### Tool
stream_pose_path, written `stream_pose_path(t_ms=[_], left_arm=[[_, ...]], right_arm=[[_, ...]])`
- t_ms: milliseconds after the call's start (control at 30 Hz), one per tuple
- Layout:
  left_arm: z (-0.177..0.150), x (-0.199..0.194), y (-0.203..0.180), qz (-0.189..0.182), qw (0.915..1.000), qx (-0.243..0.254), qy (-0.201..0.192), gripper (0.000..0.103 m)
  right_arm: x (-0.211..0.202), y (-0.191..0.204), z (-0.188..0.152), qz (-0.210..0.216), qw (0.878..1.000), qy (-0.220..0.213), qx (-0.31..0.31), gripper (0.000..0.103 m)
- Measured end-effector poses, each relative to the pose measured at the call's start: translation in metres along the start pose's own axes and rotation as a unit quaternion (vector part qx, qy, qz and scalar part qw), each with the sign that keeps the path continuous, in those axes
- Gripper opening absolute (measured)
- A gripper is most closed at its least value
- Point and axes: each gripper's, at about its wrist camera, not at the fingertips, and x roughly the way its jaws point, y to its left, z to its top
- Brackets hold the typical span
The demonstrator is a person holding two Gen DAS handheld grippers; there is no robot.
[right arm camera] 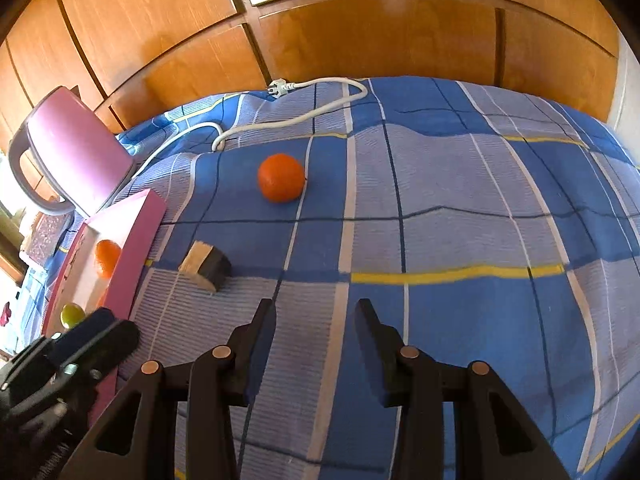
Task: Organize fruits
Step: 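Move the left tool toward the beige root piece while the right tool moves to the last orange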
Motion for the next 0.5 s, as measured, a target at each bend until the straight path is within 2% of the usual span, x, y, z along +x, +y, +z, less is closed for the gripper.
stream_pose_path(t_ms=[300, 400, 500], left_arm=[[0.011, 0.034, -0.013, -0.005, 0.9998, 0.007, 0.021, 0.035], [0.014, 0.042, -0.015, -0.005, 0.9997, 0.007, 0.024, 0.046], [0.018, 0.048, -0.016, -0.005, 0.9997, 0.003, 0.022, 0.048]], right_arm=[[0.013, 0.003, 0.029, 0.017, 1.0, -0.003, -0.014, 0.041], [0.019, 0.002, 0.035, 0.02, 1.0, -0.001, -0.011, 0.041], [0.024, 0.0, 0.038, 0.022, 1.0, 0.001, -0.006, 0.041]])
